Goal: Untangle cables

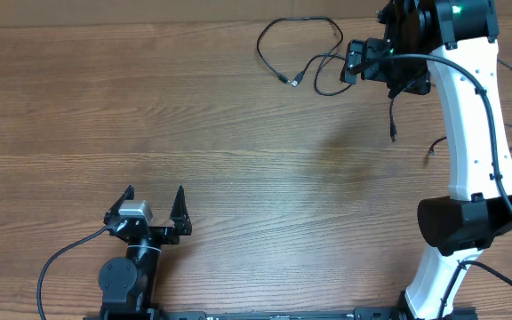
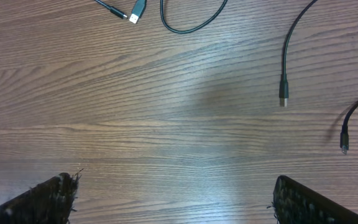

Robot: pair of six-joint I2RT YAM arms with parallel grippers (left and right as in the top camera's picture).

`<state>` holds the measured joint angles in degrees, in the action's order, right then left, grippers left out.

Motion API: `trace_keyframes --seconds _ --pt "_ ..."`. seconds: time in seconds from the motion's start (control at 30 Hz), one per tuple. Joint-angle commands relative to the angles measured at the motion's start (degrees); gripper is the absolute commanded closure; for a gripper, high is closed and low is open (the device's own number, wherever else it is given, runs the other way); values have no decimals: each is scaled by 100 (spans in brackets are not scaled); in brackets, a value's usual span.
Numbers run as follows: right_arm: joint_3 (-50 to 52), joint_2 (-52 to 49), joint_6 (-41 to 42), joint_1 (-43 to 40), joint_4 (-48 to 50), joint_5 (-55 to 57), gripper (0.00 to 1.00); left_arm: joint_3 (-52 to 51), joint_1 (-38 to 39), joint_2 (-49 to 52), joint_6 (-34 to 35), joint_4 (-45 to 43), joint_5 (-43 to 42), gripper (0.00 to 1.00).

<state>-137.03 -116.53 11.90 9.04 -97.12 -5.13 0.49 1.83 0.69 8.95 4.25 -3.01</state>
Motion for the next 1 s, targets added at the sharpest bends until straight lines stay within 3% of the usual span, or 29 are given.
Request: trace_keyframes --seconds 0.0,0.3,0.83,0.97 --pt "-17 155 -44 -11 70 20 0 -22 -42 -48 -83 2 -103 0" --pt "-17 398 4 2 695 -7 0 -20 -42 -46 -83 0 -103 0" --pt "-11 2293 0 0 1727 122 0 -22 -42 -44 -83 0 -103 0" --pt "787 2824 26 2 2503 101 0 -20 -42 -44 -83 0 -103 0"
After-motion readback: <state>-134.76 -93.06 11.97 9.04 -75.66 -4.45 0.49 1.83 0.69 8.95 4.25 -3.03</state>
